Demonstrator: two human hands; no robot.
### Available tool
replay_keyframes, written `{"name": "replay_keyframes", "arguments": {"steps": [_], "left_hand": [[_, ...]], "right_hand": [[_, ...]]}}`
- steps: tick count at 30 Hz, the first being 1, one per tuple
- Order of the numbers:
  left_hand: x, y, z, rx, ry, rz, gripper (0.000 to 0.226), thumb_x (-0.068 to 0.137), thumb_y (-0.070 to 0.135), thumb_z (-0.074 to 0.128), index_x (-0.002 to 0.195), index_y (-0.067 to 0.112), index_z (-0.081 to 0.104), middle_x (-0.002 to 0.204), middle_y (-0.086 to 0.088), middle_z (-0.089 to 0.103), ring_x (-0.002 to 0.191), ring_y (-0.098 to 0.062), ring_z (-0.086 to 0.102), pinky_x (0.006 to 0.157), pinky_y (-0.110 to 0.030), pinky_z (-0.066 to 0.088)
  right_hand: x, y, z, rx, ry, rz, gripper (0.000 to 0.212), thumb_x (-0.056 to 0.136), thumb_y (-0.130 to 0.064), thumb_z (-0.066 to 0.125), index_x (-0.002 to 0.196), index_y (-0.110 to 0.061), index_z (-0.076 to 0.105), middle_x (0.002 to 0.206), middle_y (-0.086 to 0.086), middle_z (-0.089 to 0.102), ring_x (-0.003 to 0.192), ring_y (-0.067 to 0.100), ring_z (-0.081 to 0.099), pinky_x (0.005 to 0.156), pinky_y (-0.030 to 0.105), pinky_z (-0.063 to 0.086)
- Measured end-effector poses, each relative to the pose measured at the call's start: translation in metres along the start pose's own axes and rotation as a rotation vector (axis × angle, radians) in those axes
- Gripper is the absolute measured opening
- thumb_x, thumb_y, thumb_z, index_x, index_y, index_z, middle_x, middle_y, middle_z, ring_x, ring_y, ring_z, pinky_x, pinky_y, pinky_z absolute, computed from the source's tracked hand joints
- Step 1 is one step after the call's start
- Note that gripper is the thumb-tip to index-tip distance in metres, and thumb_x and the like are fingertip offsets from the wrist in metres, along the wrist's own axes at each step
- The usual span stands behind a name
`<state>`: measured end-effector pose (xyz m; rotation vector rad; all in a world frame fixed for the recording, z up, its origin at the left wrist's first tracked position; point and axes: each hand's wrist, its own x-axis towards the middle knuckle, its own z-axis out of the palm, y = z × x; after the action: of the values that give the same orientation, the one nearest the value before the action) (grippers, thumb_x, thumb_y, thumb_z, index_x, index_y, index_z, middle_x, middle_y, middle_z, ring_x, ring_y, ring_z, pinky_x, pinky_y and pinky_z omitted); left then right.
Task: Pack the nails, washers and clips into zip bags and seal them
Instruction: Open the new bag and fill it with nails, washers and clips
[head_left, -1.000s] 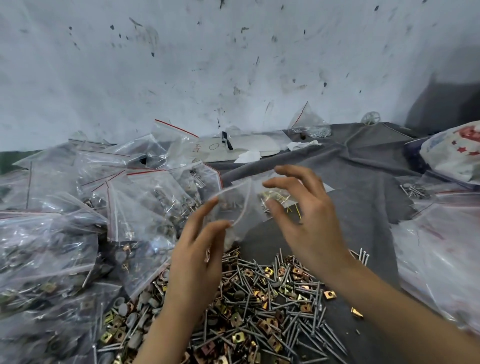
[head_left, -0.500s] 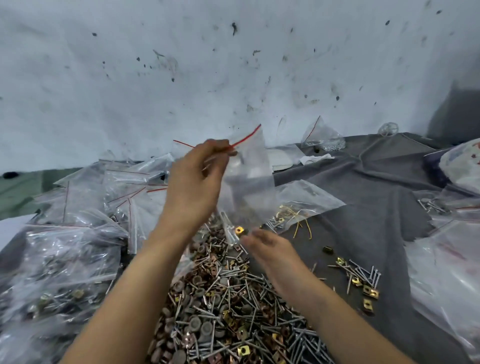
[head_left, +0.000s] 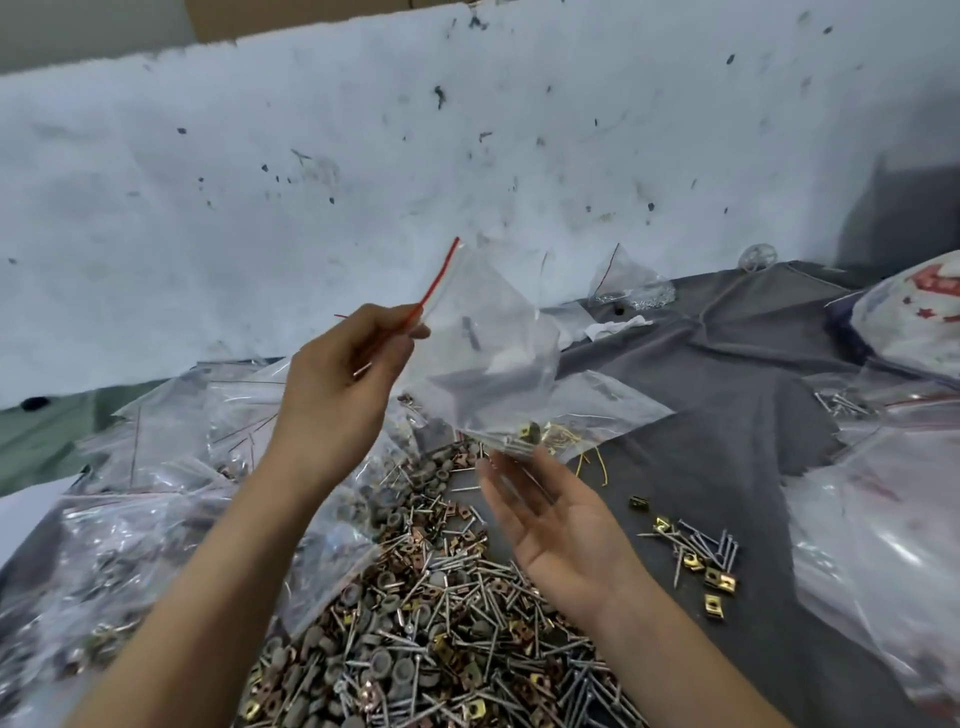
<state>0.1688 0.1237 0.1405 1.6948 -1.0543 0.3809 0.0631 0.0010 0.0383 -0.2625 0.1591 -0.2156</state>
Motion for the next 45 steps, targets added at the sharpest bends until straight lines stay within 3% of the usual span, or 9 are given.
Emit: {"name": "replay_keyframes", "arguments": {"steps": [5,11,18,23,26,30,35,41,45], "left_hand": [[-0.009,-0.006,-0.001,-0.05,-0.011,-0.025,0.024,0.094,0.005,0.056,0.099,0.026,0.067,0.101,0.015,0.071,0.107,-0.002,0.062,0.092,-0.017,0.045],[-0.015,-0.016,-0.007,-0.041,0.032,-0.057,0.02,0.094,0.006,0.057,0.101,0.02,0.068,0.102,0.018,0.071,0.106,-0.002,0.063,0.095,-0.026,0.047],[-0.022,-0.026,-0.005,-0.063,0.047,-0.1,0.021,0.094,0.005,0.056,0.102,0.021,0.068,0.103,0.011,0.072,0.105,-0.005,0.064,0.098,-0.035,0.048],[-0.025,-0.032,-0.004,-0.096,0.065,-0.127,0.021,0.095,0.007,0.056,0.103,0.021,0.068,0.103,0.008,0.072,0.105,-0.004,0.064,0.097,-0.031,0.048],[-0.027,-0.035,-0.005,-0.116,0.065,-0.137,0.023,0.095,0.007,0.056,0.102,0.024,0.069,0.103,0.009,0.072,0.104,-0.004,0.064,0.094,-0.027,0.048],[-0.029,-0.041,-0.006,-0.133,0.068,-0.151,0.024,0.095,0.008,0.056,0.101,0.028,0.068,0.103,0.012,0.072,0.105,-0.004,0.064,0.092,-0.025,0.047],[-0.033,-0.047,-0.003,-0.133,0.073,-0.155,0.024,0.094,0.006,0.056,0.099,0.026,0.068,0.101,0.017,0.072,0.102,-0.001,0.064,0.088,-0.016,0.049],[-0.045,-0.067,0.005,-0.157,0.118,-0.206,0.018,0.094,0.007,0.057,0.105,0.016,0.068,0.101,0.014,0.072,0.1,-0.002,0.065,0.09,-0.021,0.051],[-0.062,-0.086,0.008,-0.202,0.166,-0.222,0.017,0.093,0.012,0.056,0.104,0.019,0.068,0.104,0.011,0.072,0.104,-0.007,0.065,0.095,-0.029,0.05]], "right_hand": [[0.002,0.002,-0.005,0.037,0.078,-0.138,0.017,0.067,-0.003,0.061,0.083,0.001,0.062,0.071,0.016,0.07,0.059,0.022,0.07,0.052,0.031,0.059],[-0.007,0.004,-0.01,-0.176,0.034,-0.178,0.021,0.076,-0.005,0.057,0.097,-0.002,0.062,0.083,0.02,0.071,0.067,0.027,0.071,0.056,0.034,0.06],[-0.01,0.006,-0.013,-0.252,0.029,-0.211,0.027,0.09,0.013,0.043,0.113,0.003,0.053,0.1,0.019,0.07,0.073,0.023,0.07,0.066,0.032,0.06],[-0.009,0.006,-0.017,-0.294,0.073,-0.202,0.018,0.078,0.006,0.057,0.095,0.005,0.063,0.088,0.018,0.072,0.073,0.022,0.071,0.067,0.031,0.06],[-0.011,0.006,-0.017,-0.343,0.096,-0.194,0.022,0.066,-0.004,0.065,0.087,0.001,0.067,0.082,0.016,0.072,0.068,0.021,0.07,0.06,0.03,0.06],[-0.012,0.007,-0.017,-0.357,0.097,-0.192,0.009,0.065,-0.004,0.066,0.072,-0.006,0.072,0.075,0.013,0.072,0.062,0.018,0.069,0.054,0.028,0.057],[-0.012,0.009,-0.021,-0.37,0.113,-0.213,0.022,0.065,0.0,0.063,0.087,-0.004,0.065,0.073,0.009,0.071,0.056,0.017,0.066,0.051,0.027,0.056],[-0.008,0.008,-0.029,-0.383,0.136,-0.184,0.011,0.066,-0.005,0.066,0.074,-0.003,0.075,0.082,0.017,0.071,0.065,0.023,0.068,0.054,0.031,0.057],[0.001,0.007,-0.037,-0.436,0.143,-0.175,0.02,0.071,-0.012,0.066,0.082,0.003,0.073,0.087,0.021,0.071,0.071,0.024,0.069,0.057,0.032,0.058]]}}
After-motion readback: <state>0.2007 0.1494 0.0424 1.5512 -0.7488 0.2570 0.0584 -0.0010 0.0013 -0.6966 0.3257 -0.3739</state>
